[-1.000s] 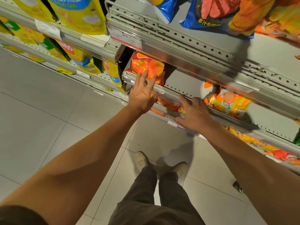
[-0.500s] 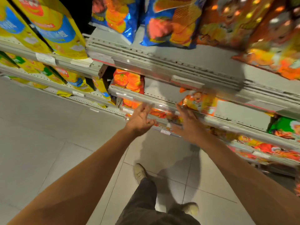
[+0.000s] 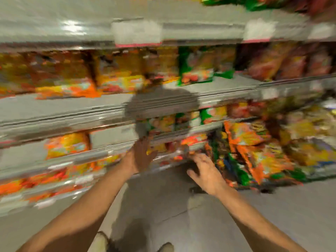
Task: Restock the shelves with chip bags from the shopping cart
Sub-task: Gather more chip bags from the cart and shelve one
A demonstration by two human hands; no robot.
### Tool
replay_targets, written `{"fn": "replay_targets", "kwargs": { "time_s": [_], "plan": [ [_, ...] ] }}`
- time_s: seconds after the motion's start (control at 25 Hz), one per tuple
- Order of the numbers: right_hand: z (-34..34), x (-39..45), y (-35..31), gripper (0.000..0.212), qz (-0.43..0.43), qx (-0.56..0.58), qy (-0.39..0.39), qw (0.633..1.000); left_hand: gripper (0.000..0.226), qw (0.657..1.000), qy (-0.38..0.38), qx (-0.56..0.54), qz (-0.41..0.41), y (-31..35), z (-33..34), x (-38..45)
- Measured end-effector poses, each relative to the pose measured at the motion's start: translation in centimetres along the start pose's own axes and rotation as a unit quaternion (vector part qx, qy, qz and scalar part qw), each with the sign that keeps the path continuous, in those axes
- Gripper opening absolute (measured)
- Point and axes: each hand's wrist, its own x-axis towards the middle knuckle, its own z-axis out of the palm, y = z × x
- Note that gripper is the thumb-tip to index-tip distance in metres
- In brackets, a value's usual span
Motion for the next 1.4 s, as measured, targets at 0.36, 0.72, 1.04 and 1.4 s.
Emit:
{"fn": "replay_targets", "kwargs": {
  "time_s": [0.36,0.72,1.04,1.4],
  "plan": [
    [-8.2,-5.9,21.9,0.051,0.309,0.137,0.246,0.908,0.069,0.964,-0.165,0.066,0.196,21.6,15.5,19.0],
    [-6.6,-2.1,29.0,0.041,0.456,0.479,0.281,0.695,0.076,0.930,-0.267,0.172,0.182,28.3,27.7,34.7],
    [-5.8,0.0,30.7,0.070,0.435,0.644,0.245,0.580,0.115,0.923,-0.340,0.175,0.051,26.6,29.2,40.0],
    [-5.7,-0.8,33.8,0.059,0.380,0.666,0.216,0.605,0.069,0.949,-0.280,0.139,0.030,26.1,26.8,36.6]
  ]
}}
